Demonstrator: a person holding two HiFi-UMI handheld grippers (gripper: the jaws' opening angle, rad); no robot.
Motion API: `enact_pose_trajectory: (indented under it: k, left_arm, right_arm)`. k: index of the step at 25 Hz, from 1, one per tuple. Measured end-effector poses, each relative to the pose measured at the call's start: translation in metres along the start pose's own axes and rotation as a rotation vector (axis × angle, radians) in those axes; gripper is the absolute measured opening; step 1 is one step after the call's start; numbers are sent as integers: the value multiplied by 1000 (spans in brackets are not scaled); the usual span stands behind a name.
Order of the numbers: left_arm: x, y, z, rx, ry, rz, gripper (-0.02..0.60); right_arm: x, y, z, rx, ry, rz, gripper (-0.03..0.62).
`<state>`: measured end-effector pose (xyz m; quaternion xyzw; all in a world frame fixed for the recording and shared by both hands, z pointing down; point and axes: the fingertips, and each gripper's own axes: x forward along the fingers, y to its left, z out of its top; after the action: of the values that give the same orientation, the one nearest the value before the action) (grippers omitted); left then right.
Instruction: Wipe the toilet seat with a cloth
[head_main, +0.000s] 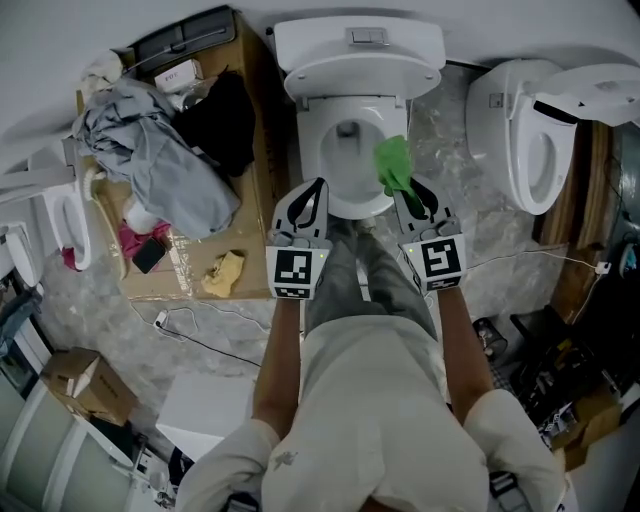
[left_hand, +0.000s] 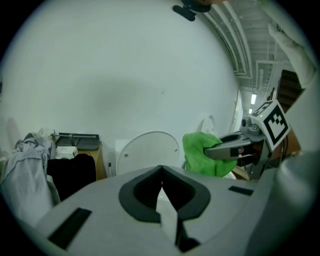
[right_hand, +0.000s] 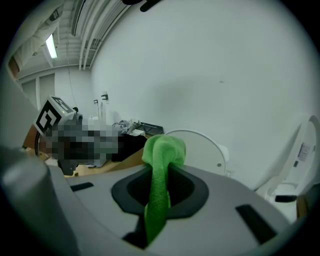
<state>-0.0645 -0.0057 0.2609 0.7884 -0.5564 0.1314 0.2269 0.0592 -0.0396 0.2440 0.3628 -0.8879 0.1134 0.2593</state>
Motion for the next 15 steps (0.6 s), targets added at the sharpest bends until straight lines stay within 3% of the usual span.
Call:
enact_pose_trajectory:
  k: [6,15]
  left_arm:
    - [23,17,-37,-44,58,-2,12]
    - [47,37,-89,-83,110,62,12]
  right_arm:
    - [36,0,-30,-3,57,9,44]
    - [85,-3,-73,-28,114,68,44]
